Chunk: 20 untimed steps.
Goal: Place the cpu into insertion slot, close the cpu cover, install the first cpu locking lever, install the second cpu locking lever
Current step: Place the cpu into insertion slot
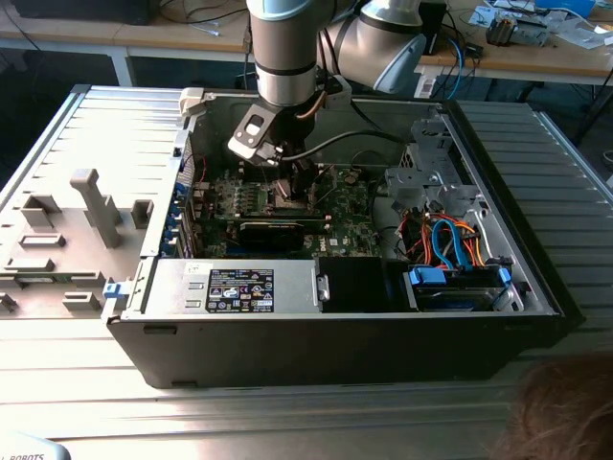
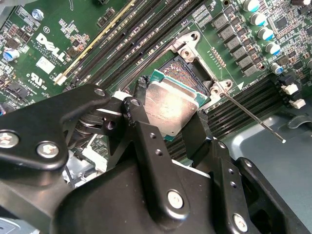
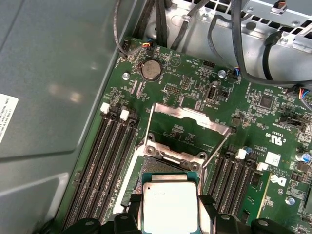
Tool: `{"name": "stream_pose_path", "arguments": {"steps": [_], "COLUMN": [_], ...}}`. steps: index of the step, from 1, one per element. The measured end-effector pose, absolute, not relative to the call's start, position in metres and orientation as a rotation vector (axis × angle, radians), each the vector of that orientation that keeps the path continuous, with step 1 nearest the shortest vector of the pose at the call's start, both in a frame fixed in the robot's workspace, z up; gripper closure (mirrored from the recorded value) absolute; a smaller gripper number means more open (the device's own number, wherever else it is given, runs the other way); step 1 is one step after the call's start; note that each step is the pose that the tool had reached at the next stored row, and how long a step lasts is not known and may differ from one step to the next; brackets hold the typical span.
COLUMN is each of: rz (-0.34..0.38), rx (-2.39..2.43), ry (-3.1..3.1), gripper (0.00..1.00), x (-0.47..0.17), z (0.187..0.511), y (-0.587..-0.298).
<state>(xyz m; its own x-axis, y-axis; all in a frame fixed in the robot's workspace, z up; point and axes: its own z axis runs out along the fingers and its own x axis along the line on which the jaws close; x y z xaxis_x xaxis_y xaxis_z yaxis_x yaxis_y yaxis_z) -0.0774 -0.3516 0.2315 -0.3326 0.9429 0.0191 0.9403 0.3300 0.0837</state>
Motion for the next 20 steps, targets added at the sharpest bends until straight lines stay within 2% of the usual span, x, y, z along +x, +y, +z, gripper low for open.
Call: {"name": "stream_pose_path", "arguments": {"steps": [20], "rz": [0.123], "rx": [1.825], "ry": [2.513], "gripper": [0.46], "x": [-0.0774], "z": [0.2313], "y": [-0.3516]}}
